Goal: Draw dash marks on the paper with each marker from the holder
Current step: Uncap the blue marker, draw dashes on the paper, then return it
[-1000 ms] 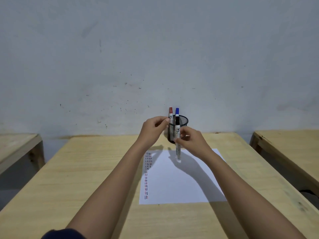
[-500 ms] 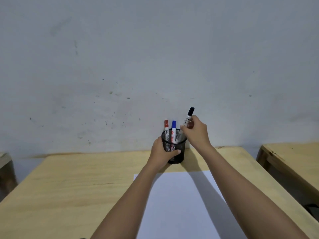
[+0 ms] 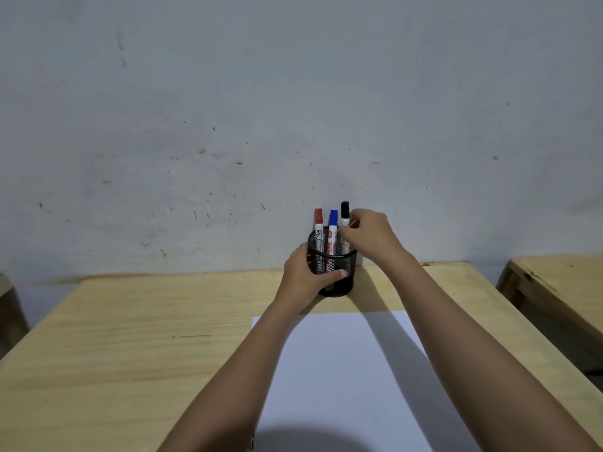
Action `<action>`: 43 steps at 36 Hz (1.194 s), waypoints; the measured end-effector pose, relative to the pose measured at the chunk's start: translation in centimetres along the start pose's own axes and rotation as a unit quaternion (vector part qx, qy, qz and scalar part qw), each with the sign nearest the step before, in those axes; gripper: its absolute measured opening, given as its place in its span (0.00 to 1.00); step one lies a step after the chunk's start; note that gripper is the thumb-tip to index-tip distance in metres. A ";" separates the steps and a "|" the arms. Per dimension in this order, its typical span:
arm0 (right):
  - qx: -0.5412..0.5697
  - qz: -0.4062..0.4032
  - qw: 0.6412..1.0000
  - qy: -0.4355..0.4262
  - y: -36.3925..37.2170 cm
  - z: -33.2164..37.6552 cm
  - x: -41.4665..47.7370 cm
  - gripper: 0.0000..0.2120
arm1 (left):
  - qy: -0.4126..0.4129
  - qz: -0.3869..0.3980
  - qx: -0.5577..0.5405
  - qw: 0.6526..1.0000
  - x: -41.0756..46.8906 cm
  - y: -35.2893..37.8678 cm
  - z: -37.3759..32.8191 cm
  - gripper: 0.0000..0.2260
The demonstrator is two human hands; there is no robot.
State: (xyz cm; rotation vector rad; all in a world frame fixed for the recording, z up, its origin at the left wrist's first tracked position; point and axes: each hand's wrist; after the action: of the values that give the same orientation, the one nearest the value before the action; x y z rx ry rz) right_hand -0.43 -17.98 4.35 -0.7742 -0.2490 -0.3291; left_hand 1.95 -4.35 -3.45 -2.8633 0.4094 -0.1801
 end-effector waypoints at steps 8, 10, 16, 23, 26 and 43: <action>0.003 -0.025 1.000 0.014 0.4 0.3 0.2 0.12 | -0.004 0.000 0.006 1.000 0.2 0.0 0.2 0.27; 0.005 -0.021 1.000 0.020 0.4 0.4 0.1 0.12 | -0.005 0.001 0.010 1.000 0.2 0.0 0.2 0.27; -0.001 0.003 0.999 0.039 0.1 0.9 0.6 0.05 | -0.008 0.004 0.009 1.000 0.3 0.0 0.1 0.27; -0.003 0.023 0.998 0.058 0.0 1.1 0.9 0.11 | -0.007 0.008 0.005 1.000 0.3 -0.1 0.1 0.29; -0.022 0.041 0.997 0.058 0.0 1.2 1.0 0.04 | -0.001 0.007 0.004 1.000 0.3 -0.1 0.1 0.27; -0.097 -0.040 0.994 -0.007 2.1 1.6 -0.4 0.08 | -0.015 0.005 -0.011 1.000 0.3 0.1 0.3 0.29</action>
State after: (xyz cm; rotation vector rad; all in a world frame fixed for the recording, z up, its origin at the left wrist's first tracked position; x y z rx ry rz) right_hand -0.14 -15.34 3.96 -0.9599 -0.2654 -0.4284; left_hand 2.29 -4.45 -3.71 -2.8806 0.4211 -0.1331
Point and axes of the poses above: each hand's wrist, its own x-axis towards the middle knuckle, its own y-axis out of the palm, z = x × y, and after that the axes turned 9 degrees about -y, right-handed
